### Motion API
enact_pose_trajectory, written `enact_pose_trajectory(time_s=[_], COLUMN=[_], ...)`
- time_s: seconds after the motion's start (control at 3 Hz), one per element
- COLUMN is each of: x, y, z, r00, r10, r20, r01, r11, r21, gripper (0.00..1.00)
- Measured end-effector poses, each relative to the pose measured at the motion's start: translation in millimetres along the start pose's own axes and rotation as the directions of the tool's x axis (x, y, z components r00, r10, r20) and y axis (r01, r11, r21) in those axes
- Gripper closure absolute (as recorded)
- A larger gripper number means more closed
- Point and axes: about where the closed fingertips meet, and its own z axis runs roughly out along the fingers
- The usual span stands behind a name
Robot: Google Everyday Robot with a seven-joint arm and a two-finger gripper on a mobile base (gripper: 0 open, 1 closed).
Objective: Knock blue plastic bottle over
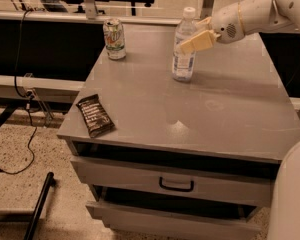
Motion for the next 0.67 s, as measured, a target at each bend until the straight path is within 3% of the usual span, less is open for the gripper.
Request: enact_pose_trajectory(time_s=[0.33, 0.67], x=[-3.6, -4.0], y=[3.1, 11.0], z=[8.1, 12.2], r00=[1.000, 0.999], r10=[-0.003, -0.035], r20=[0.019, -0.008], r01=[0.003, 0.035], r11=[0.9997, 0.9984], r21=[-0.025, -0.046], gripper=[0.70, 0.93])
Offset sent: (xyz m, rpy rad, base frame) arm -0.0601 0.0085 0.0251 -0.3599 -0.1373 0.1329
